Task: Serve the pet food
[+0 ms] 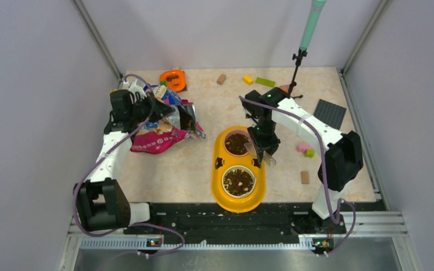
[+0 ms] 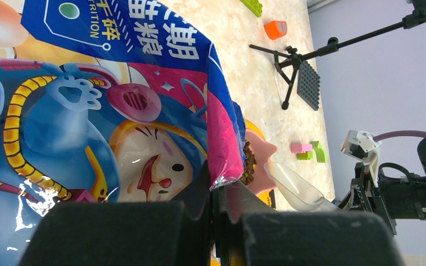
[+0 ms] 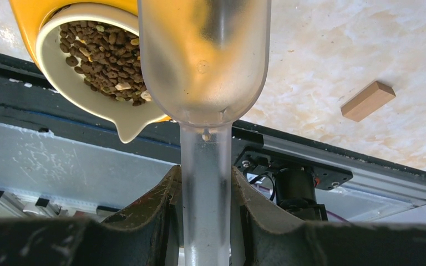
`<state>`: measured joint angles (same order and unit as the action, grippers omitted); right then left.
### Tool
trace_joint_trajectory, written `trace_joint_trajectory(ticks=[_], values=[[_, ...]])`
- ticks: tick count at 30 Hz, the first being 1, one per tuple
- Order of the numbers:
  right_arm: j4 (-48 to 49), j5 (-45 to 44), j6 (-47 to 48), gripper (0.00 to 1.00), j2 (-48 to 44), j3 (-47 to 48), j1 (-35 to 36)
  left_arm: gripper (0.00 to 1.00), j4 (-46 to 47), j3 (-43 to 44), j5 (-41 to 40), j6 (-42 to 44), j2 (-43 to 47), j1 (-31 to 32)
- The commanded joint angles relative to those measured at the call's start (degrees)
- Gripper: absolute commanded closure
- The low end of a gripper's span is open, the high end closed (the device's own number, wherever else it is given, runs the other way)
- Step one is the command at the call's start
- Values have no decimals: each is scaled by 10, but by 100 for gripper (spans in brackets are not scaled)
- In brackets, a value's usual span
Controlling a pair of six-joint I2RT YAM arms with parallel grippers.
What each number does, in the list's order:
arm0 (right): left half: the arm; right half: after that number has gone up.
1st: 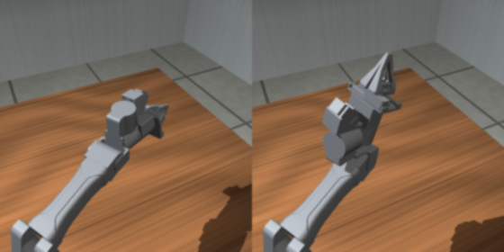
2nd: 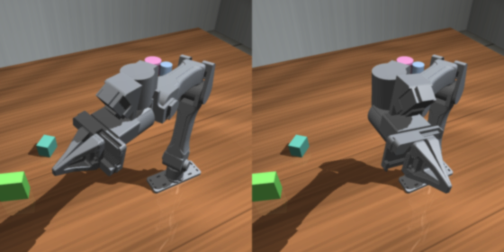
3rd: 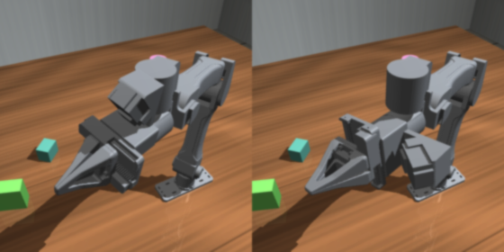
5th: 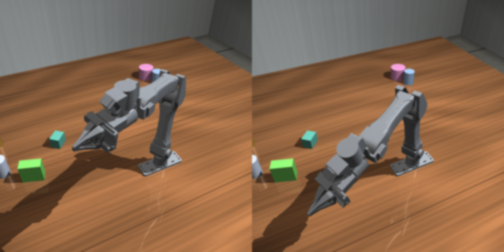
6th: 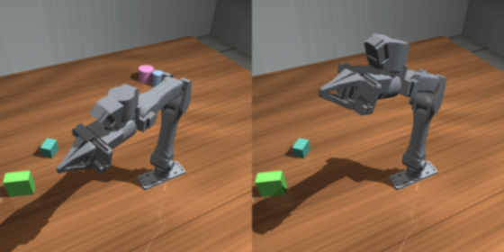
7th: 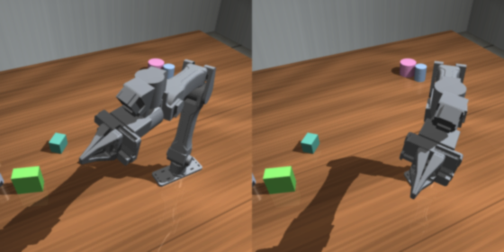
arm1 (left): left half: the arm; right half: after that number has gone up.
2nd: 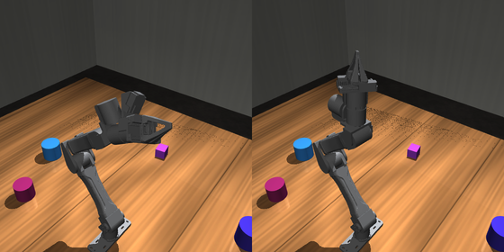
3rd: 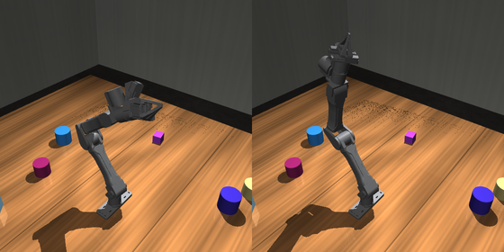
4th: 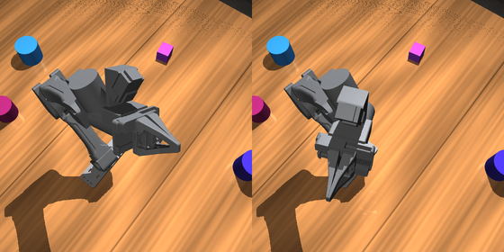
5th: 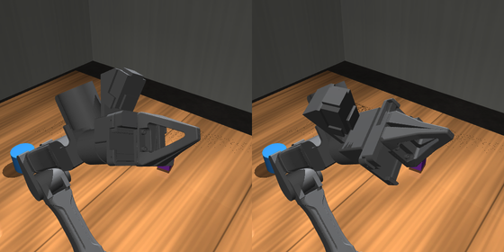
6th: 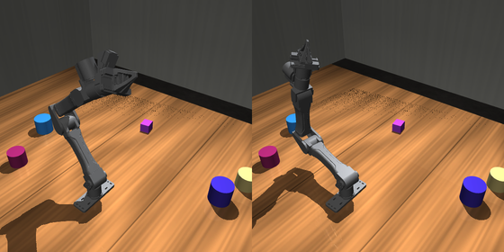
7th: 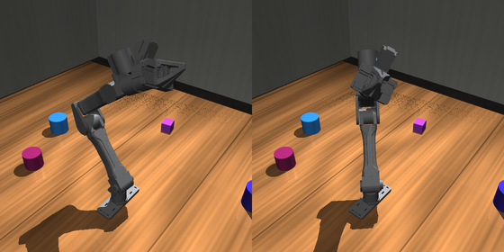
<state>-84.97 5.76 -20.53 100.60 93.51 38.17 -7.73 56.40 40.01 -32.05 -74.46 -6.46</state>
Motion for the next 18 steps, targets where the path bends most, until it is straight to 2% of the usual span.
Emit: trace_joint_trajectory(ticks=[1, 8, 18], values=[[-10, 0, 11, 100, -25, 8, 0, 100, 26, -7, -11, -2, 24, -13], [7, -71, 60, 100, -26, -21, 14, 100, 30, -11, -6, -13, 22, -13], [36, -63, 100, 100, -4, 10, 55, 100, 35, -12, -8, -20, 27, -13]])
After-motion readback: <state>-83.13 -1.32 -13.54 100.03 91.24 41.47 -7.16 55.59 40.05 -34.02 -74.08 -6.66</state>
